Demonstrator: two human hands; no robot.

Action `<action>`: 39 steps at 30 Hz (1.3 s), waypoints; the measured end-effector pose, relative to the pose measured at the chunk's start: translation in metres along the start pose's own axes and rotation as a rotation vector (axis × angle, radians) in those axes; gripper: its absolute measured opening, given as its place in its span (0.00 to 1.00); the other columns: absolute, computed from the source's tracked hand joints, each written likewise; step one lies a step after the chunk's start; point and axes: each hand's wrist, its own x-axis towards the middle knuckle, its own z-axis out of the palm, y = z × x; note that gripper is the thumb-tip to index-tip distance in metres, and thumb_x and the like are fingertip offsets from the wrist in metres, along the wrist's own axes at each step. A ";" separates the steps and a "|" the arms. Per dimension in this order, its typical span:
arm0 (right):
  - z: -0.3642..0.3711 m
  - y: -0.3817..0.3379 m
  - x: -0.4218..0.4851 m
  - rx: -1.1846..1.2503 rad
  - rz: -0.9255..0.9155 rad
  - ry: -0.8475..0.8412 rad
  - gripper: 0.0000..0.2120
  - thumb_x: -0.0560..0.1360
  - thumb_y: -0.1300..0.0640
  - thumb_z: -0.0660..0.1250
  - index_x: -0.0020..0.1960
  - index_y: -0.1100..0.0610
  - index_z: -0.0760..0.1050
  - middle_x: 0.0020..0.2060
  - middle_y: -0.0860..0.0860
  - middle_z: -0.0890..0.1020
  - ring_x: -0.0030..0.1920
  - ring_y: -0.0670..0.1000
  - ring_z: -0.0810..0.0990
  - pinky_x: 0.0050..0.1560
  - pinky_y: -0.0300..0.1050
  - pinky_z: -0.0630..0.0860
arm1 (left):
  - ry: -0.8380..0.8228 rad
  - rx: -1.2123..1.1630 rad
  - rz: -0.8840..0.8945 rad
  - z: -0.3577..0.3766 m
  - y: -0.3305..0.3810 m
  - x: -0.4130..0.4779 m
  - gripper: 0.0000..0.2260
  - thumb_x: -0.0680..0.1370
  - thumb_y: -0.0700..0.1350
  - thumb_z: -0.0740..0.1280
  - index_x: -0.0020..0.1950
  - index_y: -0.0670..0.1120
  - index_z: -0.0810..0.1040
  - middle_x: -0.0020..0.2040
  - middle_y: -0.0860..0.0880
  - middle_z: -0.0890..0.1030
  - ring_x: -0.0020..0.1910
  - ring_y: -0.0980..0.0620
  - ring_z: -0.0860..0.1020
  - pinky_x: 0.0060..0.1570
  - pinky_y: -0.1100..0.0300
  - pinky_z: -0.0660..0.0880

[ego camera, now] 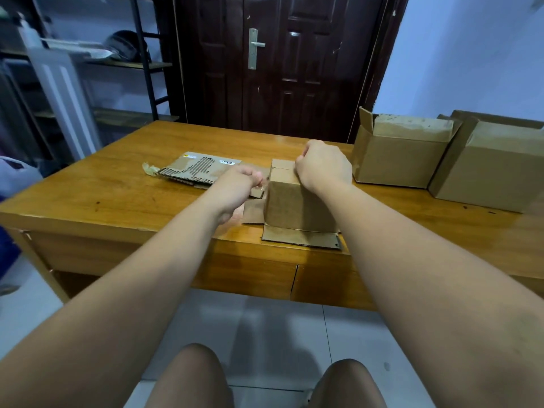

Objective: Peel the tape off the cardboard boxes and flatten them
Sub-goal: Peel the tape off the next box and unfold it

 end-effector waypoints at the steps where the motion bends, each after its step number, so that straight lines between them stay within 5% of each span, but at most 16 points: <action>1: 0.000 0.000 0.000 -0.004 0.001 -0.001 0.11 0.79 0.54 0.61 0.60 0.54 0.75 0.51 0.53 0.81 0.48 0.54 0.80 0.49 0.50 0.80 | 0.116 -0.229 -0.082 0.001 0.001 0.001 0.14 0.81 0.36 0.54 0.48 0.43 0.79 0.54 0.43 0.78 0.61 0.43 0.75 0.65 0.47 0.71; 4: 0.000 -0.002 0.000 -0.006 0.013 0.001 0.11 0.79 0.55 0.61 0.60 0.54 0.76 0.51 0.54 0.81 0.48 0.55 0.80 0.50 0.51 0.80 | 0.397 -0.674 -0.092 -0.006 0.012 0.001 0.13 0.82 0.36 0.51 0.60 0.37 0.73 0.54 0.41 0.78 0.50 0.49 0.80 0.56 0.57 0.78; 7: 0.003 -0.003 0.001 -0.001 0.016 0.008 0.10 0.79 0.55 0.62 0.59 0.55 0.76 0.50 0.54 0.81 0.47 0.54 0.80 0.50 0.51 0.80 | 0.363 -0.451 0.137 -0.003 0.025 -0.006 0.10 0.83 0.40 0.55 0.63 0.44 0.68 0.49 0.45 0.81 0.31 0.57 0.78 0.33 0.67 0.76; 9: 0.003 -0.002 0.002 0.040 0.003 0.000 0.09 0.79 0.55 0.62 0.57 0.54 0.76 0.48 0.52 0.80 0.46 0.53 0.79 0.48 0.48 0.80 | 0.284 -0.299 0.205 0.009 0.039 -0.008 0.10 0.82 0.38 0.55 0.61 0.48 0.68 0.42 0.48 0.79 0.28 0.57 0.72 0.27 0.67 0.70; 13: -0.014 0.008 0.007 0.643 0.129 0.026 0.09 0.80 0.57 0.57 0.56 0.53 0.75 0.49 0.48 0.77 0.48 0.48 0.74 0.44 0.41 0.69 | 0.152 0.056 0.285 0.042 0.071 -0.001 0.18 0.80 0.35 0.52 0.61 0.45 0.78 0.49 0.50 0.77 0.41 0.55 0.75 0.38 0.62 0.71; 15: -0.023 0.015 0.009 0.899 0.231 0.068 0.11 0.77 0.63 0.55 0.55 0.54 0.73 0.50 0.51 0.75 0.46 0.49 0.72 0.39 0.41 0.66 | 0.038 0.100 0.221 0.060 0.077 0.006 0.18 0.80 0.36 0.53 0.66 0.41 0.74 0.60 0.44 0.77 0.57 0.45 0.76 0.50 0.59 0.72; 17: -0.026 0.022 0.007 0.967 0.306 0.071 0.16 0.74 0.68 0.52 0.55 0.52 0.68 0.52 0.54 0.72 0.45 0.52 0.71 0.35 0.41 0.65 | -0.027 0.128 0.172 0.076 0.077 0.012 0.21 0.79 0.38 0.54 0.73 0.43 0.66 0.66 0.41 0.74 0.61 0.42 0.75 0.61 0.53 0.73; 20: -0.024 0.029 0.004 0.964 0.374 0.116 0.17 0.74 0.71 0.52 0.54 0.51 0.63 0.56 0.56 0.72 0.46 0.52 0.73 0.39 0.42 0.74 | -0.079 -0.043 0.171 0.085 0.071 0.017 0.21 0.82 0.35 0.52 0.76 0.41 0.60 0.61 0.43 0.74 0.52 0.50 0.79 0.53 0.60 0.78; 23: -0.020 0.028 0.003 0.942 0.316 0.235 0.12 0.74 0.70 0.58 0.49 0.54 0.65 0.49 0.54 0.74 0.44 0.50 0.73 0.39 0.36 0.75 | -0.089 -0.176 0.168 0.080 0.068 0.017 0.16 0.82 0.34 0.55 0.69 0.36 0.69 0.53 0.40 0.80 0.45 0.51 0.82 0.42 0.67 0.79; 26: -0.016 0.027 0.002 0.880 0.268 0.302 0.09 0.75 0.65 0.62 0.42 0.53 0.68 0.38 0.48 0.75 0.43 0.50 0.75 0.49 0.48 0.77 | -0.052 -0.179 0.189 0.080 0.064 0.019 0.12 0.82 0.40 0.60 0.59 0.36 0.78 0.46 0.42 0.82 0.40 0.54 0.81 0.44 0.64 0.81; 32: -0.017 0.026 -0.001 0.919 0.200 0.130 0.07 0.77 0.62 0.65 0.43 0.53 0.76 0.41 0.49 0.82 0.42 0.49 0.83 0.42 0.48 0.83 | -0.062 -0.136 0.242 0.080 0.060 0.023 0.14 0.82 0.42 0.59 0.63 0.39 0.77 0.53 0.46 0.81 0.45 0.55 0.80 0.41 0.65 0.78; 36: -0.020 0.019 -0.004 0.840 0.075 0.079 0.09 0.78 0.66 0.58 0.47 0.55 0.74 0.43 0.50 0.81 0.38 0.45 0.79 0.31 0.38 0.76 | -0.079 -0.064 0.251 0.077 0.062 0.020 0.12 0.82 0.40 0.57 0.63 0.42 0.75 0.54 0.46 0.80 0.47 0.52 0.78 0.47 0.60 0.77; 39: -0.019 0.015 -0.008 0.822 -0.006 0.035 0.08 0.78 0.66 0.59 0.53 0.54 0.68 0.50 0.49 0.78 0.45 0.46 0.78 0.40 0.41 0.80 | -0.043 -0.148 0.218 0.076 0.062 0.016 0.11 0.81 0.37 0.57 0.58 0.40 0.77 0.45 0.45 0.79 0.39 0.52 0.75 0.39 0.61 0.74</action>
